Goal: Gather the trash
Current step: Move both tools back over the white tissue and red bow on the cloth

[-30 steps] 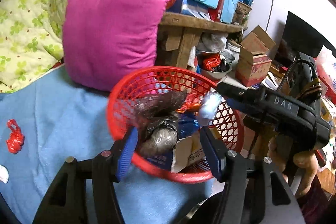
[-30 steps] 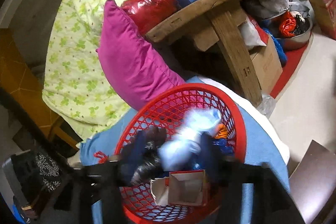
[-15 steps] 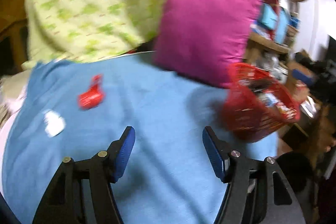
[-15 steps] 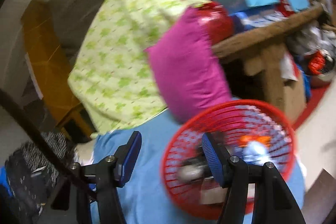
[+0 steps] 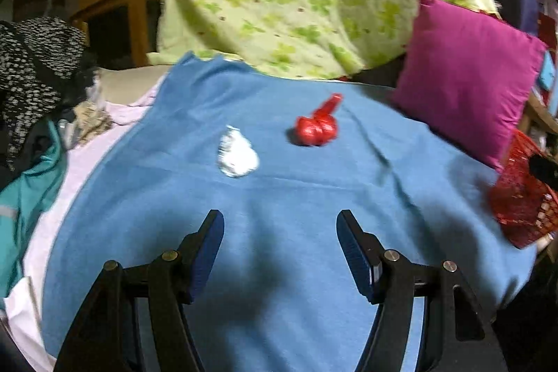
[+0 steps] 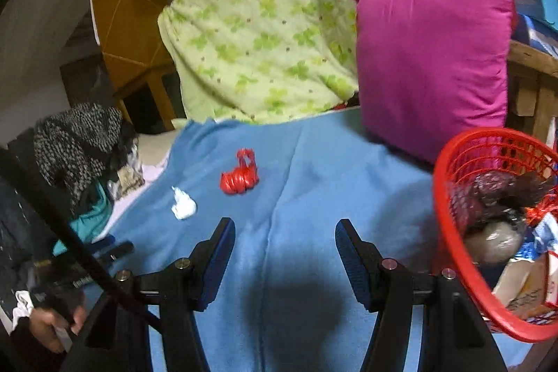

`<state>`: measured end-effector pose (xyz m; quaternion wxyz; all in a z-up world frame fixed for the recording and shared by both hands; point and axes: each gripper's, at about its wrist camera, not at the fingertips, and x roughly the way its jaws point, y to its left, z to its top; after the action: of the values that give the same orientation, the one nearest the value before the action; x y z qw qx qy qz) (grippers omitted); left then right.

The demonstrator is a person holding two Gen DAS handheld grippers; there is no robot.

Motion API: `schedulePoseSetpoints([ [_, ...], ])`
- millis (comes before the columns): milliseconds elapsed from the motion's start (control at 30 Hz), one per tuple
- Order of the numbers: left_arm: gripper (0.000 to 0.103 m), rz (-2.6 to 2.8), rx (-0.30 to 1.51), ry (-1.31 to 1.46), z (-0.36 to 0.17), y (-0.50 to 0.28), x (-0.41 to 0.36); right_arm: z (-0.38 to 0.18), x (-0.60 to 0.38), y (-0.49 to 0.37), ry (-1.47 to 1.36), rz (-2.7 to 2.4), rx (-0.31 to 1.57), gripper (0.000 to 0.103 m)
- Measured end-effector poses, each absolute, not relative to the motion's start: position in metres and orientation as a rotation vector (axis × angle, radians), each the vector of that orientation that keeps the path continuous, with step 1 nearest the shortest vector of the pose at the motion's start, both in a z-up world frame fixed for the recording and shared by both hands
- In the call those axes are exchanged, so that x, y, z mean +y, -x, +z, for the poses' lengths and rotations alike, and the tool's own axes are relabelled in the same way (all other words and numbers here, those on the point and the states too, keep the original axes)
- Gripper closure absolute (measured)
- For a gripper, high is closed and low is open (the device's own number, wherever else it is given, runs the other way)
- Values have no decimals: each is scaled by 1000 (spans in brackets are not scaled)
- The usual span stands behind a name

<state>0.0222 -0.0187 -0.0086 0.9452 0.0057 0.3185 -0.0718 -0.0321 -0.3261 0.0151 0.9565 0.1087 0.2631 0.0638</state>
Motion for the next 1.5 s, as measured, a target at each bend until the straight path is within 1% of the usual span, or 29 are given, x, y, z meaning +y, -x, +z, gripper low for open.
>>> schedulePoseSetpoints([
  [200,34,-48,640,-10,-7,-43,-8,-8,-319,11,-260,147,603,39],
  [600,34,21,619,5,-9,-81,-3,-23,-301,-4,-214,146,662,39],
  [800,34,26,627,11,-17,-99,-2,-29,-295,-10,-200,146,684,39],
  [1000,34,62,663,55,-34,-120,20,-33,-286,-22,-201,164,722,39],
  [1200,34,86,678,140,-37,-138,50,-17,-265,-71,-238,227,747,39],
  [1300,34,93,695,145,-41,-146,56,-12,-244,-116,-257,247,771,39],
  [1500,34,85,711,156,-44,-155,62,-27,-219,-202,-403,258,855,39],
])
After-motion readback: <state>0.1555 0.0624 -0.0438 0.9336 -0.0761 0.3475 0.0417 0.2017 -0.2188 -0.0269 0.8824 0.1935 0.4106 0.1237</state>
